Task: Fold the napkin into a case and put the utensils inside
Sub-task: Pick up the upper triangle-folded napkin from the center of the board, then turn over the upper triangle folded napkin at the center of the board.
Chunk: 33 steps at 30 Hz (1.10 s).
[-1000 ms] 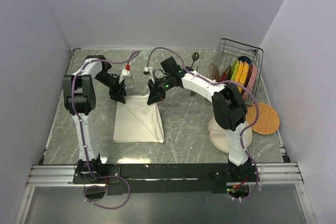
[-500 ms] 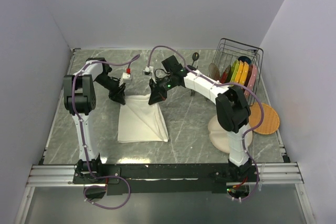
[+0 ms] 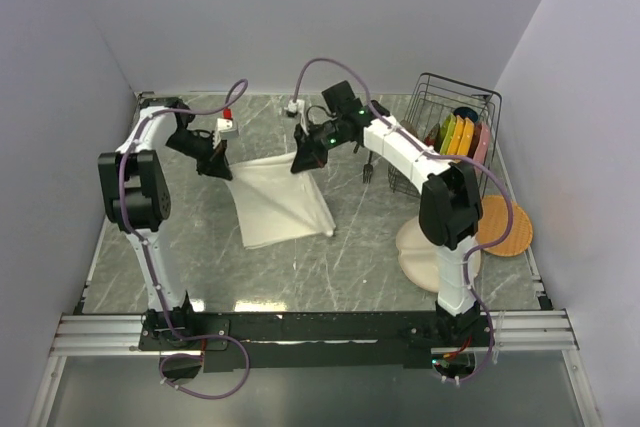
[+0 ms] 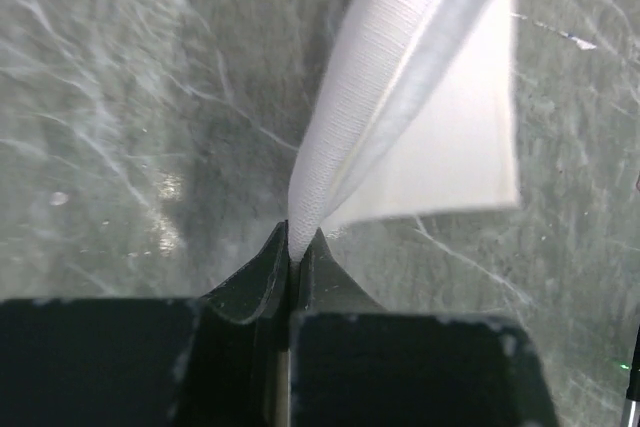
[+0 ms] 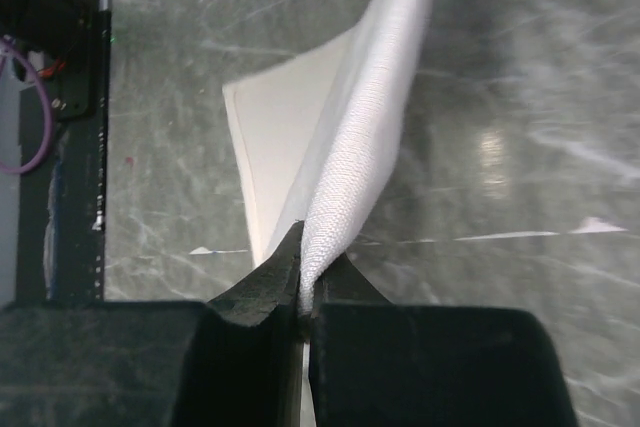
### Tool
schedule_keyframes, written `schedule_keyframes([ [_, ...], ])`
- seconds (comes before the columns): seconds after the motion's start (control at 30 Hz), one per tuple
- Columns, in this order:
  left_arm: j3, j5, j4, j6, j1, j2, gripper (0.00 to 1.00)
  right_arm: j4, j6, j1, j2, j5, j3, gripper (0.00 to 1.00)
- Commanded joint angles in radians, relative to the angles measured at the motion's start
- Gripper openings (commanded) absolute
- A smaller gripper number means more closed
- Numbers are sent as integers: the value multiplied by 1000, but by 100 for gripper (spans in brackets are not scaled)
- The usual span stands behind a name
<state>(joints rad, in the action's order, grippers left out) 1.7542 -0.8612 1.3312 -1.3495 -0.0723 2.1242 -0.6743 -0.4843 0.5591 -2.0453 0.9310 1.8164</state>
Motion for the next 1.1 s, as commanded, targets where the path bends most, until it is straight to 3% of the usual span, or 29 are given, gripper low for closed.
schedule_keyframes([
  [0.0,34,-26,17,22,-7,-105,1,-35,-19,-44,11,-23,122,0],
  [0.13,100,2,-127,214,-24,-127,1,36,-109,-71,1,-104,202,0],
  [0.3,99,91,-530,479,-35,-185,1,128,-285,-85,-38,-199,316,0],
  [0.5,70,232,-832,605,-30,-231,1,400,-433,-102,-62,-273,271,0],
  [0.6,-71,306,-1002,605,-31,-332,1,557,-509,-103,-23,-284,175,0],
  [0.83,-506,364,-1167,509,-32,-576,1,925,-720,-56,148,-250,-367,0],
  [0.93,-652,364,-1149,457,-31,-659,1,983,-818,-13,212,-221,-550,0],
  [1.07,-792,363,-1109,431,-32,-769,1,955,-873,47,264,-207,-670,0],
])
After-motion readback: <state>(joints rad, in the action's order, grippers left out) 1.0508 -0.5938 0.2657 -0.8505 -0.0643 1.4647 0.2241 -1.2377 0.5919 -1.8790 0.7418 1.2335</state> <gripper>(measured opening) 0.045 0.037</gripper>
